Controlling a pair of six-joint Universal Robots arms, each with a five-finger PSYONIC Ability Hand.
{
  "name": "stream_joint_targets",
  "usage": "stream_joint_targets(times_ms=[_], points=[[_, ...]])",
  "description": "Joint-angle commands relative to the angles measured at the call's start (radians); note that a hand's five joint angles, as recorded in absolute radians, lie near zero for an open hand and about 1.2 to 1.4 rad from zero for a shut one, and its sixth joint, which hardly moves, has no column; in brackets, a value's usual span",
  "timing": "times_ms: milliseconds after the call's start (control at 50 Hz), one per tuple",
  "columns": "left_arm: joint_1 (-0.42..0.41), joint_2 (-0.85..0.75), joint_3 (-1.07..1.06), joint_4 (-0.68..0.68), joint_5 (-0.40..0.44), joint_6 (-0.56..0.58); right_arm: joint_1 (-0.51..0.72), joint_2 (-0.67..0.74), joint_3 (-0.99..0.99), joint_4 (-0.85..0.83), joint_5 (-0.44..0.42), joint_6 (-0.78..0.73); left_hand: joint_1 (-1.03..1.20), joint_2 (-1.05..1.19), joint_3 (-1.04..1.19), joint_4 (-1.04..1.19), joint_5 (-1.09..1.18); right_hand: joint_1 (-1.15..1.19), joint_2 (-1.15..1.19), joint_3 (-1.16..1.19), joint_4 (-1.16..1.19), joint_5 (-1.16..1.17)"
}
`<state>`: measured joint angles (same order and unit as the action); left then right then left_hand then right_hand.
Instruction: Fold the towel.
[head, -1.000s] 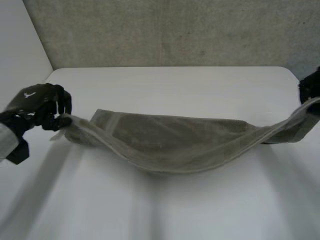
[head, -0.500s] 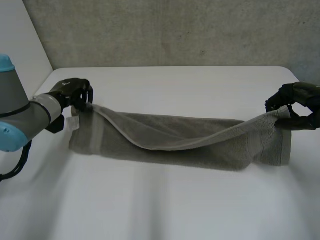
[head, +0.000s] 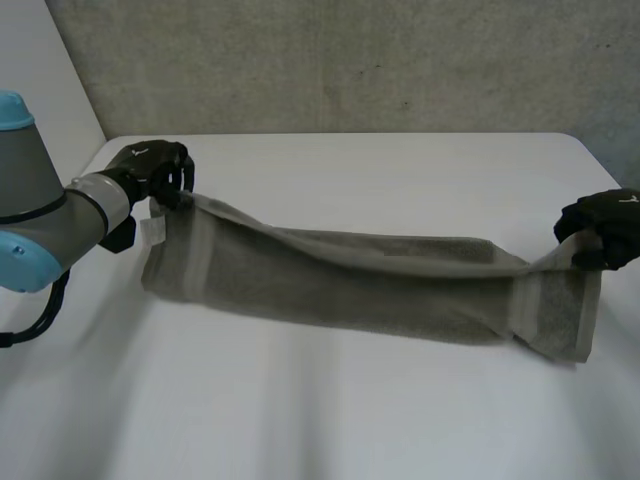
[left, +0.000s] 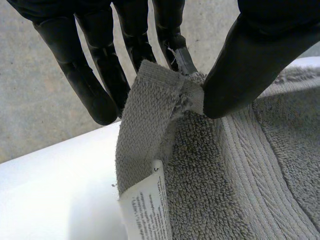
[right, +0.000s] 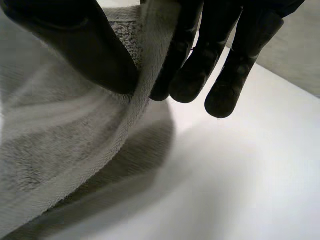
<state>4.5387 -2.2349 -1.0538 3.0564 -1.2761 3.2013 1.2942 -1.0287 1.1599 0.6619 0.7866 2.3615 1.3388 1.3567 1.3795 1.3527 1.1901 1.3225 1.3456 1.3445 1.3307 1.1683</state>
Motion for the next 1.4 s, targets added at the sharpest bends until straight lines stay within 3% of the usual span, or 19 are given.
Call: stream_joint_targets(times_ms=[20, 300, 720, 760, 820, 840, 860, 880, 920, 980, 1060, 1220, 1320, 1400], points=[[0.000, -0.055, 0.030, 0.002, -0.042, 0.005, 0.013, 0.001, 0.053, -0.065, 0.039, 0.036, 0.057, 0.040, 0.017, 0.044, 0.032, 0.074, 0.051, 0.052, 0.066, 0.053], [-0.001, -0.210, 0.205, -0.002, -0.101, 0.005, 0.051, 0.009, 0.103, -0.326, 0.083, 0.301, 0.057, 0.040, 0.017, 0.044, 0.032, 0.074, 0.051, 0.052, 0.066, 0.053], [-0.023, -0.322, 0.261, 0.074, -0.105, 0.006, 0.140, 0.104, 0.069, -0.461, 0.229, 0.306, 0.057, 0.040, 0.017, 0.044, 0.032, 0.074, 0.051, 0.052, 0.066, 0.053], [-0.023, -0.330, 0.271, 0.073, -0.105, 0.023, 0.148, 0.105, 0.066, -0.510, 0.246, 0.303, -0.175, -0.193, -0.216, -0.189, -0.201, -0.007, -0.030, -0.029, -0.015, -0.027], [-0.026, -0.330, 0.274, 0.073, -0.105, 0.038, 0.155, 0.111, 0.054, -0.545, 0.267, 0.303, -0.330, -0.348, -0.370, -0.344, -0.355, -0.174, -0.197, -0.195, -0.182, -0.194], [-0.032, -0.330, 0.276, 0.073, -0.105, 0.054, 0.155, 0.111, 0.054, -0.545, 0.267, 0.303, -0.501, -0.519, -0.542, -0.515, -0.527, -0.175, -0.198, -0.197, -0.183, -0.195], [-0.038, -0.327, 0.278, 0.071, -0.103, 0.067, 0.162, 0.116, 0.041, -0.547, 0.278, 0.303, -0.724, -0.742, -0.764, -0.738, -0.750, -0.442, -0.465, -0.464, -0.450, -0.462], [-0.038, -0.327, 0.278, 0.071, -0.103, 0.068, 0.162, 0.116, 0.041, -0.547, 0.278, 0.303, -0.726, -0.744, -0.767, -0.740, -0.752, -0.445, -0.468, -0.467, -0.453, -0.465], [-0.046, -0.321, 0.275, 0.064, -0.103, 0.078, 0.178, 0.121, 0.020, -0.545, 0.310, 0.304, -1.056, -1.074, -1.097, -1.070, -1.082, -1.082, -1.105, -1.104, -1.090, -1.102], [-0.050, -0.315, 0.276, 0.030, -0.103, 0.078, 0.183, 0.110, 0.004, -0.542, 0.335, 0.308, -1.087, -1.105, -1.128, -1.101, -1.113, -1.148, -1.171, -1.170, -1.156, -1.168], [-0.053, -0.290, 0.274, -0.022, -0.103, 0.078, 0.194, 0.078, -0.011, -0.535, 0.335, 0.308, -1.084, -1.102, -1.125, -1.098, -1.110, -1.148, -1.171, -1.170, -1.156, -1.168], [-0.053, -0.104, 0.127, -0.102, -0.095, 0.071, 0.212, -0.157, 0.049, -0.461, 0.335, 0.305, -1.052, -1.070, -1.093, -1.066, -1.078, -1.148, -1.171, -1.170, -1.156, -1.168], [-0.041, 0.092, -0.121, -0.032, -0.088, 0.069, 0.221, -0.278, 0.214, -0.323, 0.323, 0.263, -1.046, -1.064, -1.087, -1.060, -1.072, -1.006, -1.029, -1.028, -1.014, -1.026], [-0.038, 0.175, -0.252, 0.038, -0.086, 0.069, 0.229, -0.301, 0.333, -0.341, 0.342, 0.165, -1.046, -1.064, -1.087, -1.060, -1.072, -0.997, -1.020, -1.019, -1.005, -1.017]])
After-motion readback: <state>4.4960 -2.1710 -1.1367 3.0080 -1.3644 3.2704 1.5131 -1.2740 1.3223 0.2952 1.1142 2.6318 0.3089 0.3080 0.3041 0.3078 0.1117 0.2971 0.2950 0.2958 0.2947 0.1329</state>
